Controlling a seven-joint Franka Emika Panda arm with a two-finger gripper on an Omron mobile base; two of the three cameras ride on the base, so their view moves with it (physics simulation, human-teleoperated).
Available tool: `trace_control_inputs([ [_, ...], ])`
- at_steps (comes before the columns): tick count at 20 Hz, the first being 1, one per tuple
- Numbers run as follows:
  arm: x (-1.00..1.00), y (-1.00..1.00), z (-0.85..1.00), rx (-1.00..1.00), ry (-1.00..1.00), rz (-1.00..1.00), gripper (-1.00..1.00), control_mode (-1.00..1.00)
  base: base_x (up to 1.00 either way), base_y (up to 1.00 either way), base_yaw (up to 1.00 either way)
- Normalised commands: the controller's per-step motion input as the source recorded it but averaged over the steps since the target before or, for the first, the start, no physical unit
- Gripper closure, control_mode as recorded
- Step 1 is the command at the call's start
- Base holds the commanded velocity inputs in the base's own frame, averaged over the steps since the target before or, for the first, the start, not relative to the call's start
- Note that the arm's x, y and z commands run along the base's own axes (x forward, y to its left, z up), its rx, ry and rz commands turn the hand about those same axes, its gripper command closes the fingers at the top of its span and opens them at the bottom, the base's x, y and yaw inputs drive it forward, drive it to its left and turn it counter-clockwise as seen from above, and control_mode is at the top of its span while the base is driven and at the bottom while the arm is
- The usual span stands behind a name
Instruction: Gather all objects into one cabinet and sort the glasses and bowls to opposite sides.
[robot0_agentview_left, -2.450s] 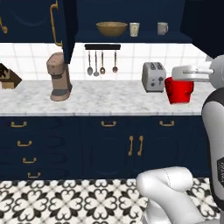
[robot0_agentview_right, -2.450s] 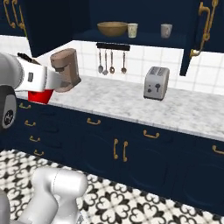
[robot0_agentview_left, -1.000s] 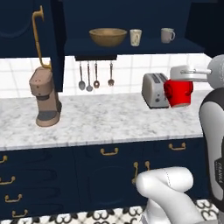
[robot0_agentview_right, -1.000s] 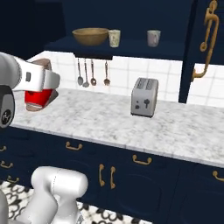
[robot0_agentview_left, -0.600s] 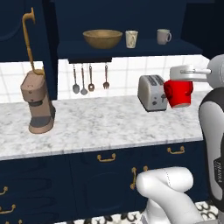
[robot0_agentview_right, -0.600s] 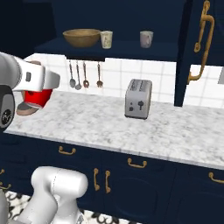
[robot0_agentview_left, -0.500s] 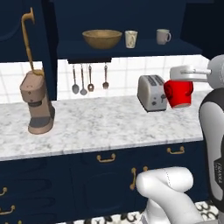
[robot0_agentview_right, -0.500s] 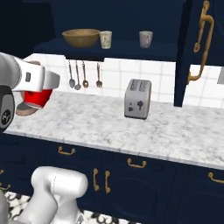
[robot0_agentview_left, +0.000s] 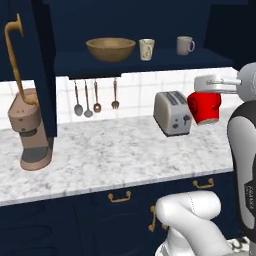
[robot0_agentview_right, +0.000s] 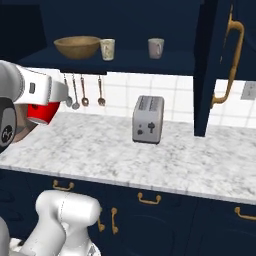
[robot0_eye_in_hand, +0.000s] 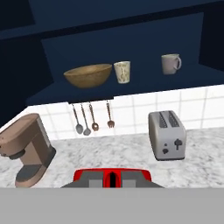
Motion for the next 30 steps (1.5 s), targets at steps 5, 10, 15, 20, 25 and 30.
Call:
trace_control_inputs([
  [5,0.00,0.00,0.00,0.00,0.00,0.00,1.00,1.00,0.35,0.00,0.00],
  [10,0.00,0.00,0.00,0.00,0.00,0.00,1.00,1.00,0.24,0.00,0.02],
  [15,0.00,0.00,0.00,0.00,0.00,0.00,1.00,1.00,0.41,0.00,0.06],
  [20,0.00,0.00,0.00,0.00,0.00,0.00,1.00,1.00,0.46,0.00,0.03],
  [25,0.00,0.00,0.00,0.00,0.00,0.00,1.00,1.00,0.18,0.00,0.00],
  [30,0.00,0.00,0.00,0.00,0.00,0.00,1.00,1.00,-0.04,0.05,0.00],
])
